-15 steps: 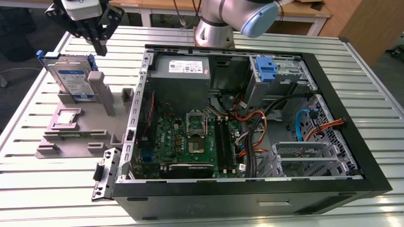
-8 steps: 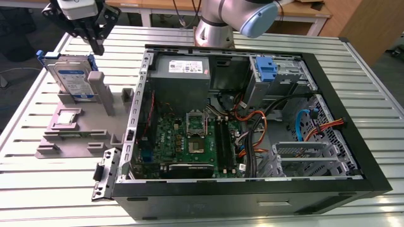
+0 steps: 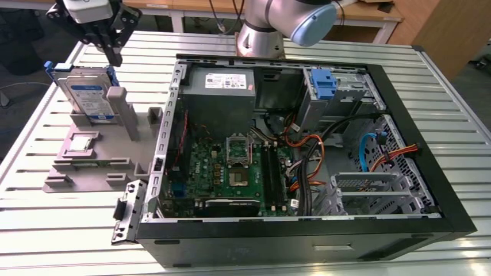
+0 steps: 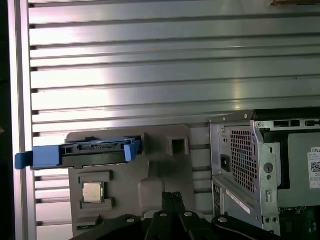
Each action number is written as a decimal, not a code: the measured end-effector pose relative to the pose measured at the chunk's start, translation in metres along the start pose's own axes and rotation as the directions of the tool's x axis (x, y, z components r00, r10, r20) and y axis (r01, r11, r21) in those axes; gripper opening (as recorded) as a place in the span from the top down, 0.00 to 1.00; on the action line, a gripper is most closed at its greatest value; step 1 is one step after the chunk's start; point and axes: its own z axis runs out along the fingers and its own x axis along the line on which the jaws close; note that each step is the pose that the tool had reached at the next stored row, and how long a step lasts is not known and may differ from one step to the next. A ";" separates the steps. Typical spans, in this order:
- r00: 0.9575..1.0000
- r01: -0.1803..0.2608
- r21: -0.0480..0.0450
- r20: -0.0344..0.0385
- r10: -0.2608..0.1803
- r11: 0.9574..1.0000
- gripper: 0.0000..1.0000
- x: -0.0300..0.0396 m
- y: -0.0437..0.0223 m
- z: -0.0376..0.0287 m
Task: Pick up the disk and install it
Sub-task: 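Reach for the disk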
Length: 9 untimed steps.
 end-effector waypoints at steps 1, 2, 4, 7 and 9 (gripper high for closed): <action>1.000 0.000 0.000 0.000 0.000 1.000 0.90 0.0013 0.0003 0.0002; 1.000 0.000 0.000 0.000 0.000 1.000 0.90 0.0025 0.0006 0.0004; 1.000 0.000 0.000 0.000 0.000 1.000 0.90 0.0050 0.0013 0.0009; 1.000 0.000 0.000 0.000 0.000 1.000 0.90 0.0083 0.0022 0.0015; 1.000 0.000 0.000 0.000 0.000 1.000 0.90 0.0107 0.0028 0.0019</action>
